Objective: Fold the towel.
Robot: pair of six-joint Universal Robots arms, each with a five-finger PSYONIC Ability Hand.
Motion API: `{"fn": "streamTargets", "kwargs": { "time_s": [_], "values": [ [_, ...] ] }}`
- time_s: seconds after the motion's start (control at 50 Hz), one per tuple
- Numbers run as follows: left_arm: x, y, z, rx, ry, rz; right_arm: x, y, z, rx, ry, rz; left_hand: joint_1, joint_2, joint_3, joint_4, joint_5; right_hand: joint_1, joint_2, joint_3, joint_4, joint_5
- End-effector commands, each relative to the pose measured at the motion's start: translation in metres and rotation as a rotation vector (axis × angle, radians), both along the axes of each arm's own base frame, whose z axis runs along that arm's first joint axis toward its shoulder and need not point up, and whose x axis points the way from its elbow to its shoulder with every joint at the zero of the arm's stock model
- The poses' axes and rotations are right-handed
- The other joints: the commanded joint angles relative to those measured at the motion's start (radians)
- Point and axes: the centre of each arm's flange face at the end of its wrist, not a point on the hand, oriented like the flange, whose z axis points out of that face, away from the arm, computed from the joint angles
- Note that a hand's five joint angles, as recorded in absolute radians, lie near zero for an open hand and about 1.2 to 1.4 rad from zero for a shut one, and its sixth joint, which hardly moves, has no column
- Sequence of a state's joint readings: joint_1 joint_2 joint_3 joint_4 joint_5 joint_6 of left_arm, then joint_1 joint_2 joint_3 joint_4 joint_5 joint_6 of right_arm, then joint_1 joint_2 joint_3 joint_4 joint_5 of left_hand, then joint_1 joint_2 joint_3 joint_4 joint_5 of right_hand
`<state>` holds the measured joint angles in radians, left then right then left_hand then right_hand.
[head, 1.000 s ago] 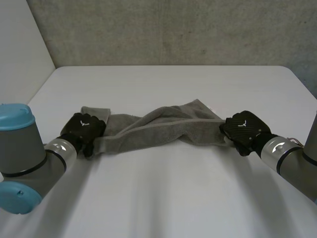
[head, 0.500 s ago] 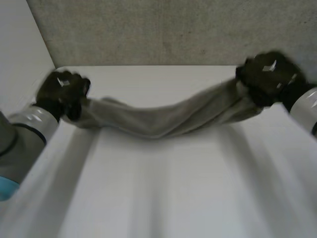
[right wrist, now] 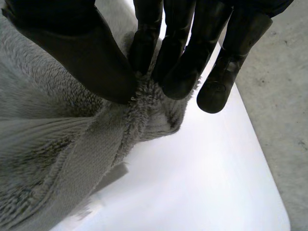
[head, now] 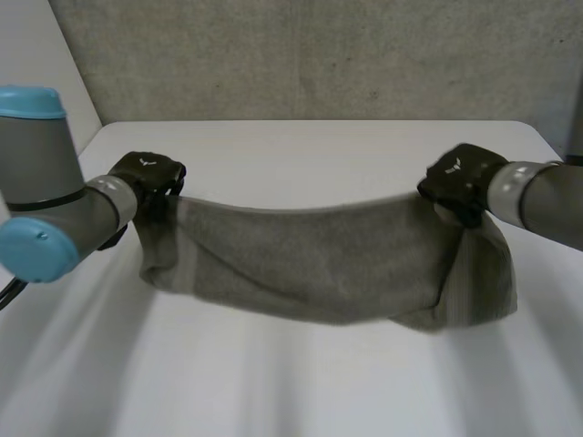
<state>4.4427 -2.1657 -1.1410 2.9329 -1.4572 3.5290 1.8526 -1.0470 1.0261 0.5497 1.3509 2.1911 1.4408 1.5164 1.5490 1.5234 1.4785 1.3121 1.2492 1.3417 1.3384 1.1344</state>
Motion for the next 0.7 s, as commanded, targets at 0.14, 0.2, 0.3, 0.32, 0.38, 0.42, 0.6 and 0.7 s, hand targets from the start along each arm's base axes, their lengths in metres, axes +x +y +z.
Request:
{"fn": "streamTargets", "kwargs": {
  "time_s": [0.14,0.2,0.3,0.32,0.38,0.42,0.6,0.7],
  "values": [
    [-0.027,-0.048,0.134,-0.785,0.231,0.022,0.049,-0.070,0.086,-0.863,-0.329,0.005,-0.045,-0.120,-0.153,-0.127,-0.257,0.084,0.147,0.055,0.058,0.087],
    [-0.020,-0.040,0.173,-0.870,0.359,0.023,0.045,-0.053,0.125,-1.025,-0.433,0.007,-0.045,-0.120,-0.153,-0.127,-0.257,0.084,0.147,0.055,0.058,0.087],
    [-0.018,-0.037,0.164,-0.750,0.393,0.021,0.037,-0.041,0.122,-0.911,-0.442,-0.004,-0.045,-0.120,-0.153,-0.127,-0.257,0.084,0.147,0.055,0.058,0.087],
    [-0.018,-0.038,0.150,-0.687,0.371,0.026,0.035,-0.041,0.105,-0.806,-0.414,-0.013,-0.045,-0.120,-0.153,-0.127,-0.257,0.084,0.147,0.055,0.058,0.087],
    [-0.019,-0.040,0.109,-0.535,0.320,0.033,0.035,-0.038,0.064,-0.580,-0.331,-0.027,-0.045,-0.120,-0.153,-0.127,-0.257,0.084,0.147,0.055,0.058,0.087],
    [-0.020,-0.037,0.085,-0.458,0.292,0.034,0.036,-0.032,0.044,-0.472,-0.290,-0.026,-0.045,-0.120,-0.153,-0.127,-0.257,0.084,0.147,0.055,0.058,0.087],
    [-0.011,0.003,-0.017,-0.183,0.179,0.040,0.020,0.004,-0.048,-0.101,-0.160,-0.042,-0.045,-0.120,-0.153,-0.127,-0.257,0.084,0.147,0.055,0.058,0.087],
    [-0.001,0.026,-0.053,-0.101,0.052,0.020,0.015,0.021,-0.077,-0.009,-0.131,-0.038,-0.045,-0.120,-0.153,-0.127,-0.257,0.084,0.147,0.055,0.058,0.087]
  ]
}}
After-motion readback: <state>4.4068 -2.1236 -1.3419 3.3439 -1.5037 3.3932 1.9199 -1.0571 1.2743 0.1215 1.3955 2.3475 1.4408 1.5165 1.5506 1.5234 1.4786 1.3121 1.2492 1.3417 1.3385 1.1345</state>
